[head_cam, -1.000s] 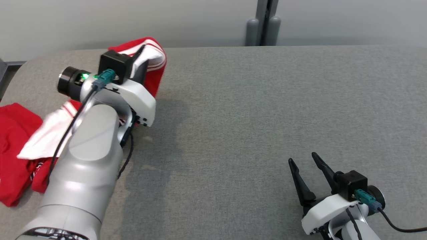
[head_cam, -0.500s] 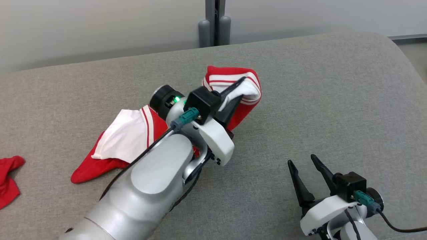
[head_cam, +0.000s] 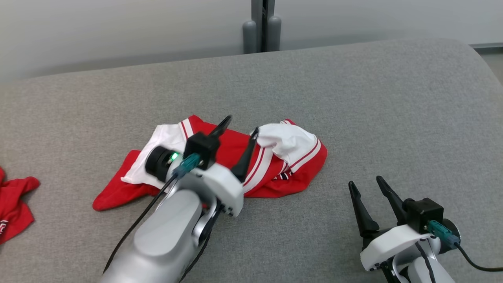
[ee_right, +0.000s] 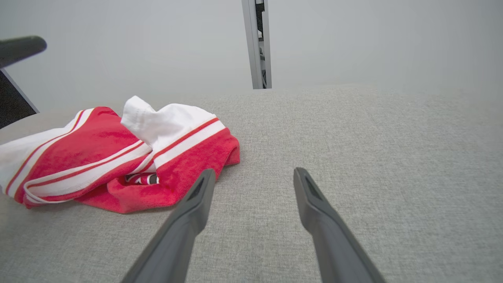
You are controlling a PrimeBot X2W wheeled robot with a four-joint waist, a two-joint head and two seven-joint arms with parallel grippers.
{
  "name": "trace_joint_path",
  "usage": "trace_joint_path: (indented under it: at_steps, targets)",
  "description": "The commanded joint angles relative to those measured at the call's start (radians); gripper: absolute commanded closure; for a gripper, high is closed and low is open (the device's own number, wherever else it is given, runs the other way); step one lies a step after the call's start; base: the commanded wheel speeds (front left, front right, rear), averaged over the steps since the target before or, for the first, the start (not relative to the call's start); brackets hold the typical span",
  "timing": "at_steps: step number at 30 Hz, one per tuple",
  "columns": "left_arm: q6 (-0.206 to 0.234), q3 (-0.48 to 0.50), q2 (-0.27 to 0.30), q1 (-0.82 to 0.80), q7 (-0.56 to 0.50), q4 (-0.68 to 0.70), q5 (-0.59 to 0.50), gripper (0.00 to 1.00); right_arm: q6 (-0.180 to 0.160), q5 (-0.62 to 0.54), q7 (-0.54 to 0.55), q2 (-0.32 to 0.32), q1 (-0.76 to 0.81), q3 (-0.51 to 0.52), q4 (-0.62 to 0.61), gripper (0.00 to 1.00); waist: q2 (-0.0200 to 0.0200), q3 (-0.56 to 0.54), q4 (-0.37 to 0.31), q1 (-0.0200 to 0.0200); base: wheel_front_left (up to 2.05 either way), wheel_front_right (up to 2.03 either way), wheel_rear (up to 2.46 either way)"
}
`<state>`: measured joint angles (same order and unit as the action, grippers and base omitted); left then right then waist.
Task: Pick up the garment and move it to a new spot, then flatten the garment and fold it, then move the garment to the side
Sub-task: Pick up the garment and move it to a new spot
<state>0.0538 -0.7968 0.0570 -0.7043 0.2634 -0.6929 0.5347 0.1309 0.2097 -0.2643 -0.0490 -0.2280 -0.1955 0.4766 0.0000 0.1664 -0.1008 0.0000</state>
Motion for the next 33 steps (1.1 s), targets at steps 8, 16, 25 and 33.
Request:
trace_joint_path:
  at_steps: [8,16,25,33]
  targets:
    - [0.029,0.252,0.051,0.295,0.002,0.081,-0.078,0.00,0.000,-0.006,0.000,-0.005,0.042,0.015,0.007,0.00,0.0000,-0.088,0.049,0.0000,0.00,0.00,0.00]
    - [0.042,0.480,0.044,0.541,0.002,0.174,-0.148,0.00,0.000,-0.008,0.000,-0.005,0.084,0.003,0.013,0.00,0.0000,-0.153,0.072,0.0000,0.00,0.00,0.00]
    - [0.026,0.678,0.009,0.758,0.001,0.337,-0.232,0.00,0.000,0.001,0.000,-0.009,0.103,-0.027,0.013,0.00,0.0000,-0.168,0.073,0.0000,0.00,0.00,0.00]
    - [-0.005,0.676,-0.005,0.798,0.001,0.372,-0.261,0.00,0.000,0.003,0.000,-0.015,0.096,-0.067,0.009,0.00,0.0000,-0.151,0.122,0.0000,0.00,0.00,0.00]
